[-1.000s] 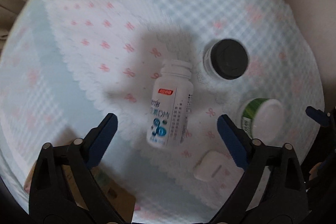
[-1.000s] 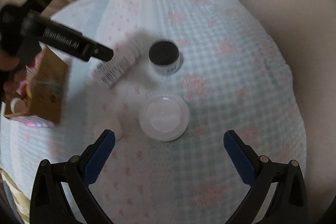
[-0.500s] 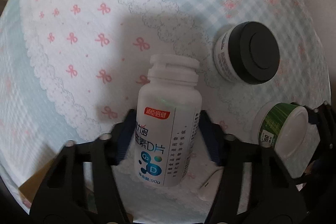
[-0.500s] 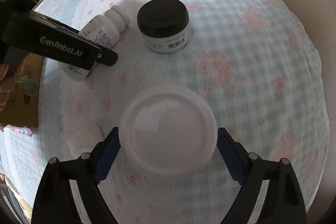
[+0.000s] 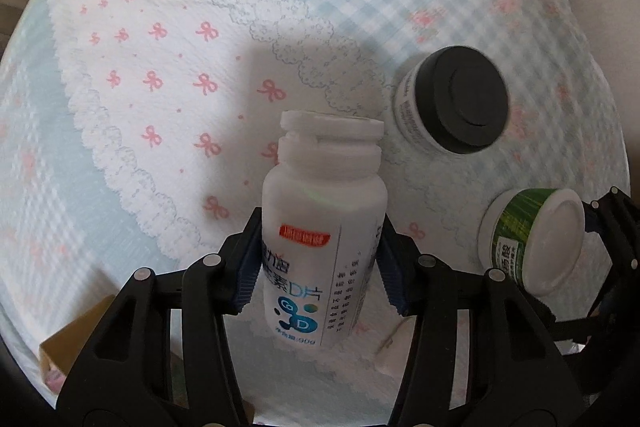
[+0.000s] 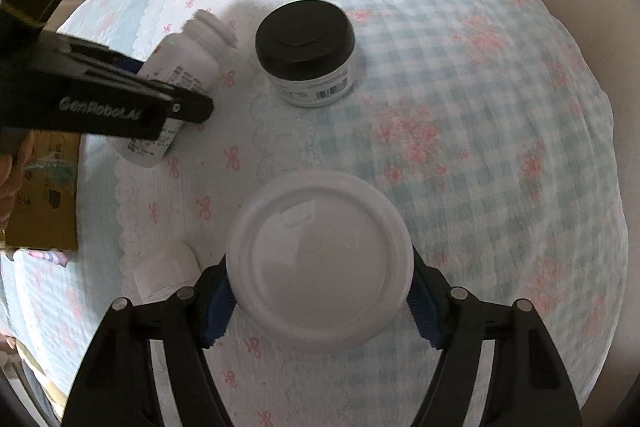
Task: Organize rigid objects
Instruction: 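Grasp the white pill bottle with the left tool while the right tool grasps the white round jar, then carry the pill bottle and white jar over the cardboard box with both tools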
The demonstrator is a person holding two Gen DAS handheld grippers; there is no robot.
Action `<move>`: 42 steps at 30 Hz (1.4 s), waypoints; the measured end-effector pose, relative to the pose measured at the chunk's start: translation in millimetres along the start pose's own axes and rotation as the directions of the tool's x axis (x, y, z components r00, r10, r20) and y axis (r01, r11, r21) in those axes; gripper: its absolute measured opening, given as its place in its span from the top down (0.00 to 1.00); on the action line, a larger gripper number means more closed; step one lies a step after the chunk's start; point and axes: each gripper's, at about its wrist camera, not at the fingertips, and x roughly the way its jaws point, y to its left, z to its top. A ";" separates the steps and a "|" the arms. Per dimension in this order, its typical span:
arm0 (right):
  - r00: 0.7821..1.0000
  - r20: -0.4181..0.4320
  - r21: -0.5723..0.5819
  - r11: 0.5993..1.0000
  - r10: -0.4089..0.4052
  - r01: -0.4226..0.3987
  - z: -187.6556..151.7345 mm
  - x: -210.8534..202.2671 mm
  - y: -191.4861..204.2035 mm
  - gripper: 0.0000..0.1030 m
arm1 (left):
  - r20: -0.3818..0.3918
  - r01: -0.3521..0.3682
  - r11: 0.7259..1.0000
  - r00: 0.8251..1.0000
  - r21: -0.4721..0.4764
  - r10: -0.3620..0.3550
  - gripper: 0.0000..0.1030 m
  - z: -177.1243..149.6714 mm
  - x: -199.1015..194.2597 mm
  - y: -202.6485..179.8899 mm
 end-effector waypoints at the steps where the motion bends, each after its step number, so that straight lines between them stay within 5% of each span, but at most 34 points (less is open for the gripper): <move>1: 1.000 0.003 0.007 1.000 -0.001 0.001 2.1 -2.3 -3.1 0.33 | 0.010 -0.003 1.000 1.000 -0.001 0.003 0.54 -1.5 -6.9 -0.9; 11: 0.996 0.085 0.065 0.998 -0.002 -0.003 -0.6 -60.2 -21.8 0.33 | 0.134 -0.001 0.999 0.991 -0.045 0.007 0.54 -23.0 -91.0 -13.1; 20: 0.978 0.206 0.122 0.990 0.037 -0.064 -21.0 -163.3 -13.9 0.33 | 0.255 0.021 0.991 0.967 -0.133 0.014 0.54 -88.3 -203.5 -28.1; 25: 0.965 0.253 0.038 0.996 0.069 -0.081 -18.4 -223.9 2.7 0.34 | 0.335 0.072 0.970 0.942 -0.232 0.011 0.54 -129.4 -261.9 -15.2; 31: 0.942 0.311 -0.128 0.988 0.123 -0.087 -7.7 -279.2 46.7 0.34 | 0.386 0.068 0.924 0.918 -0.376 0.089 0.54 -188.3 -309.4 15.5; 42: 0.914 0.310 -0.359 0.923 0.261 -0.141 1.6 -309.1 166.3 0.33 | 0.412 0.053 0.840 0.887 -0.539 0.209 0.54 -292.9 -347.3 87.6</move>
